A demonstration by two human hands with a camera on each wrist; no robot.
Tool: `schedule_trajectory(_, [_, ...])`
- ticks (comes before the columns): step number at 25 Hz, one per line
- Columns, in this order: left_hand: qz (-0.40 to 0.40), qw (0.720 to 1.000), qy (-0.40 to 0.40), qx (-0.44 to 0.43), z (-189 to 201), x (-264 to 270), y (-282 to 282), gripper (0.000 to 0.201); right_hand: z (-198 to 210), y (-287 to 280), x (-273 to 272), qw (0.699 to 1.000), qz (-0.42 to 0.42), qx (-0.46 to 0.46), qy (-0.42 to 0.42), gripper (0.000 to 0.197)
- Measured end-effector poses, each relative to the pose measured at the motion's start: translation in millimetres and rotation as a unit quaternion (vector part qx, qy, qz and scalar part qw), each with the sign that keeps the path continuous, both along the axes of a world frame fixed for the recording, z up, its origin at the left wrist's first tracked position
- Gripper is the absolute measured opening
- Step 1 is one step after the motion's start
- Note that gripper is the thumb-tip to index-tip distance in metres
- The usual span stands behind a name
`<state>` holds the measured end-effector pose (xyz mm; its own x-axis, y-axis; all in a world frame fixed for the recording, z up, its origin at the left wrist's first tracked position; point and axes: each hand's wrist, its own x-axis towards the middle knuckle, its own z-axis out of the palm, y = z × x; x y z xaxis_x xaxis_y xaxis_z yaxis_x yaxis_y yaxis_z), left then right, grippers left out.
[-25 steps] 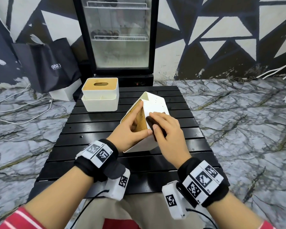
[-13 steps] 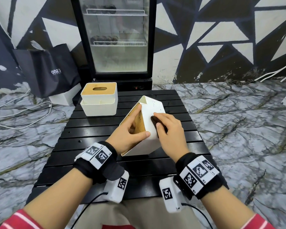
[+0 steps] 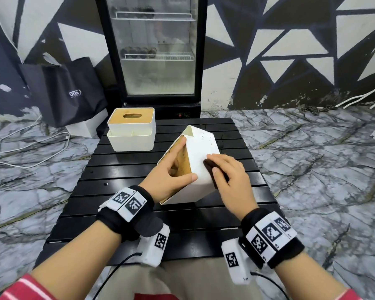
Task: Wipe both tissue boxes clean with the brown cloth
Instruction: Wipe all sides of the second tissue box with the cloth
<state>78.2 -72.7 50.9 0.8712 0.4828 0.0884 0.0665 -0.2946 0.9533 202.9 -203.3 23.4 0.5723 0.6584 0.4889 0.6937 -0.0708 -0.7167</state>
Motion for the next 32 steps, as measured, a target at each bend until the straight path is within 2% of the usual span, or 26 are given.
schedule_trajectory(5, [-0.003,1.000,-0.003,0.012,-0.1,3.3,-0.6,0.086,18.5,17.5,-6.6,1.000,-0.006,-0.025,0.013,0.033])
schedule_trajectory(10, [-0.005,1.000,-0.008,0.004,-2.9,-3.5,1.3,0.086,7.5,9.7,-29.7,0.999,0.035,0.019,-0.033,0.036])
schedule_trajectory(16, [-0.011,1.000,-0.012,-0.005,-5.2,-4.2,0.4,0.083,-1.9,-0.1,-11.2,1.000,0.014,0.011,-0.017,0.034])
schedule_trajectory(22, [-0.036,0.999,0.016,0.026,-3.5,-4.6,-0.5,0.088,13.9,21.2,13.4,0.999,-0.033,-0.014,0.016,0.033])
schedule_trajectory(28, [-0.045,0.999,-0.003,0.012,-5.9,-7.8,1.5,0.088,11.5,16.1,-5.3,0.998,0.026,-0.007,-0.051,0.039])
schedule_trajectory(32, [-0.039,0.999,0.017,0.015,-7.3,-7.2,2.0,0.089,14.8,18.4,12.4,0.999,0.007,-0.016,-0.033,0.035])
